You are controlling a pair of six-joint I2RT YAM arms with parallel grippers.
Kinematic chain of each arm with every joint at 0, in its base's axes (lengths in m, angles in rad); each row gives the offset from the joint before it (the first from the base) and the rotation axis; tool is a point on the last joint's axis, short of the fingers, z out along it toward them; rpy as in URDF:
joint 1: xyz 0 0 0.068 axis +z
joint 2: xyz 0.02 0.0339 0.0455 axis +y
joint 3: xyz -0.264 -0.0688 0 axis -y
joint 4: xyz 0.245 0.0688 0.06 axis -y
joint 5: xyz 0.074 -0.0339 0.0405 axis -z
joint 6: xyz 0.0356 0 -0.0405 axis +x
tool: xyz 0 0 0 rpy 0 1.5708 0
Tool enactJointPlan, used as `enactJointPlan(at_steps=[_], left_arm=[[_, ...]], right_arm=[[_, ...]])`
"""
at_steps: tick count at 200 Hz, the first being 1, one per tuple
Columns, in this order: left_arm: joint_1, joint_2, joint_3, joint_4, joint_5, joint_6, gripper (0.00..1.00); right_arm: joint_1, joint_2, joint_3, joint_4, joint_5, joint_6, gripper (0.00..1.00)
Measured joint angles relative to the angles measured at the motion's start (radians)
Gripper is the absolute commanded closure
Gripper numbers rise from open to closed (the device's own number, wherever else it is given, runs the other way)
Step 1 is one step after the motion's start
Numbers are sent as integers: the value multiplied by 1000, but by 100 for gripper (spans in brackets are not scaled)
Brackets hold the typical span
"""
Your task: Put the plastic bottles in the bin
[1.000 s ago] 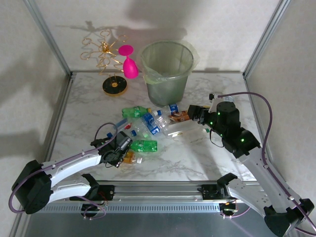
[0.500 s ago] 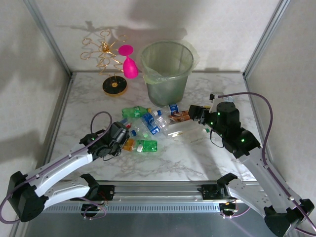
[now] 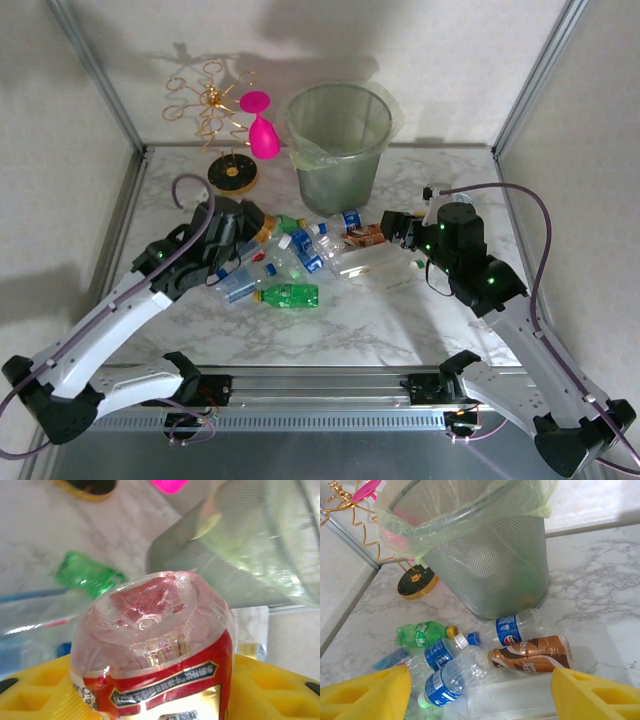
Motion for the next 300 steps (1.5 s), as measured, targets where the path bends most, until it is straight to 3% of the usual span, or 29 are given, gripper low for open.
enactJointPlan(at_steps=[47, 64, 109, 171, 194, 270, 290, 300], left_arm=[[42, 270, 264, 176, 178, 227, 59], [42, 377, 393, 246, 227, 291, 65], [42, 647, 753, 317, 251, 402, 69], [42, 974, 1066, 300, 214, 414, 69], [46, 1050, 1117, 293, 169, 413, 69], [70, 1213, 1205, 327, 170, 311, 66], [75, 1252, 1216, 349, 184, 280, 58], [75, 1274, 1233, 351, 190, 272, 49]], right_arm=[[0, -10, 33, -11, 18, -21, 24], [0, -23, 47, -17, 25, -31, 23], [0, -9, 68, -24, -20, -29, 22], [-3, 86, 70, -43, -123, 31, 23], [-3, 57, 70, -59, -101, 34, 22], [-3, -59, 70, -103, 12, 11, 21], [-3, -61, 70, -106, 20, 3, 21], [-3, -61, 70, -107, 23, 0, 21]])
